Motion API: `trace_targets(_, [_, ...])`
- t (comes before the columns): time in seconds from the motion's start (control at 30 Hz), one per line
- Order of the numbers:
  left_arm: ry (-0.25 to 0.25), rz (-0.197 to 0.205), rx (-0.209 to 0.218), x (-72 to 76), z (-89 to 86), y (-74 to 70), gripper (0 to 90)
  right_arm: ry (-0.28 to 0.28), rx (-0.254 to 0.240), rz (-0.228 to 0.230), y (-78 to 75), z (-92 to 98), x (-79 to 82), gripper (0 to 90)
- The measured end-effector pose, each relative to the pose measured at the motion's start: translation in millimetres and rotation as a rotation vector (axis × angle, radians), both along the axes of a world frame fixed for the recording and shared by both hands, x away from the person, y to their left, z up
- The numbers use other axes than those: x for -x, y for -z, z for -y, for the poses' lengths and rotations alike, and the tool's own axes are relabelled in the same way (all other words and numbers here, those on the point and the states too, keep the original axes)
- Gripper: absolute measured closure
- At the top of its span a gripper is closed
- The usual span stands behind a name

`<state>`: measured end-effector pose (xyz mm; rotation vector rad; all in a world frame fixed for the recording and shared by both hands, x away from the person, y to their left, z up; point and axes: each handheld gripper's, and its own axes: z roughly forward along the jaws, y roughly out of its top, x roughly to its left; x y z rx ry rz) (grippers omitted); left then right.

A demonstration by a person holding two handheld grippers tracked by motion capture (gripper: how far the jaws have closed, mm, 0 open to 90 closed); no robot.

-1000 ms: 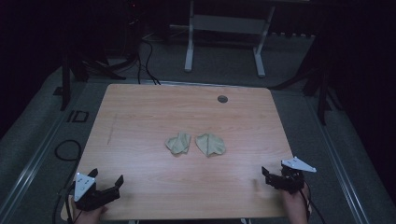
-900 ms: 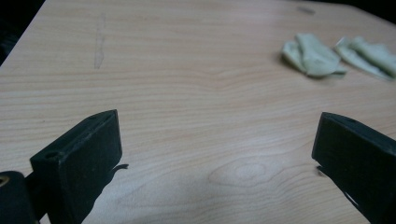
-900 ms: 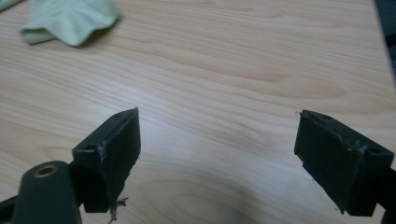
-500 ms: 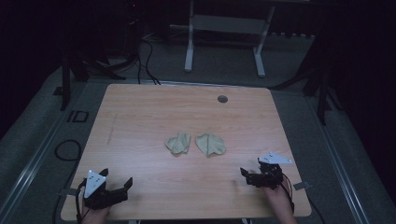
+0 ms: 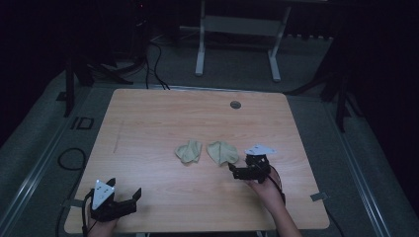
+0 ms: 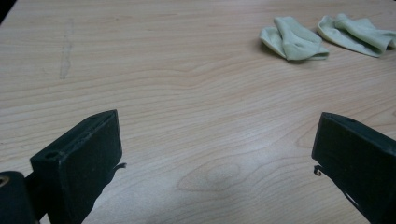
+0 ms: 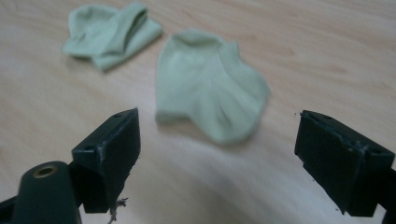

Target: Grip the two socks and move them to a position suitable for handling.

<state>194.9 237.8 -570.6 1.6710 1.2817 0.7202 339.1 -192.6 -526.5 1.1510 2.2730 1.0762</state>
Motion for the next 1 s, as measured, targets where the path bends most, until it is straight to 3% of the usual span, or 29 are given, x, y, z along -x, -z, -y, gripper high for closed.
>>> trace_targets(0.23, [0.009, 0.008, -0.019, 0.9, 1.9, -0.3, 1.8, -0.011, 0.017, 0.002, -5.6, -33.4, -25.2, 22.0])
trace_targets(0.4, [0.018, 0.007, -0.033, 1.9, 1.7, 0.0, 1.8, 0.011, 0.031, -0.002, -2.8, -48.2, -41.8, 22.3])
trace_targets(0.53, [0.01, 0.008, -0.029, 2.2, 0.6, 0.3, 1.8, 0.02, 0.057, -0.025, 7.2, -58.5, -54.7, 22.9])
trace_targets(0.83, [0.011, -0.001, -0.021, 2.0, -1.6, 1.4, 1.8, 0.059, 0.112, -0.061, 31.6, -66.1, -58.1, 27.9])
trace_targets(0.87, [0.011, -0.003, -0.022, 1.7, -1.3, 1.9, 1.8, 0.06, 0.144, -0.024, 36.4, -67.3, -54.4, 35.0])
trace_targets(0.93, [0.01, -0.007, -0.026, 1.2, -0.9, 2.5, 1.8, 0.06, 0.166, -0.005, 34.7, -67.7, -50.9, 54.7])
trace_targets(1.0, [0.015, -0.008, -0.025, 1.2, -0.7, 2.4, 1.7, 0.039, 0.203, 0.016, 34.1, -71.6, -48.4, 60.6])
